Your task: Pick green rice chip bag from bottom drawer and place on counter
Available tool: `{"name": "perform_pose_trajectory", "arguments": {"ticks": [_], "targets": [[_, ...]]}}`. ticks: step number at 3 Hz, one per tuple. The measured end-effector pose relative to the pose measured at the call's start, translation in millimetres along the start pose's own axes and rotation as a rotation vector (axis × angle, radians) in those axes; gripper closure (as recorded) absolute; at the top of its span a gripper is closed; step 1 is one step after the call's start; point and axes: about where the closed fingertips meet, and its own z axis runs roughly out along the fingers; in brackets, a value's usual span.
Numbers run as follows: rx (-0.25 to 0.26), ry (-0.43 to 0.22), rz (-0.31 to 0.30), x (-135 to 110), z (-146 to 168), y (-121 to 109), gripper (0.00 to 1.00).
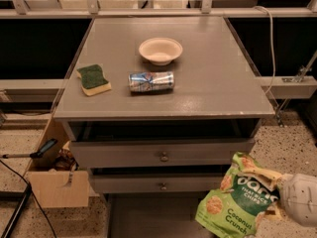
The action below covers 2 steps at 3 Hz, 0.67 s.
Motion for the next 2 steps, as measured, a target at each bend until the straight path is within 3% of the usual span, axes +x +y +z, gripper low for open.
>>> {"name": "perform_pose_trajectory", "arguments": {"ticks": [1, 2], "targets": [[-0.039, 0.016, -0.027, -0.5, 0.4, -23.8, 1.00], [-0.076, -0.006, -0.125, -21.6, 9.2, -89.4, 1.00]]}}
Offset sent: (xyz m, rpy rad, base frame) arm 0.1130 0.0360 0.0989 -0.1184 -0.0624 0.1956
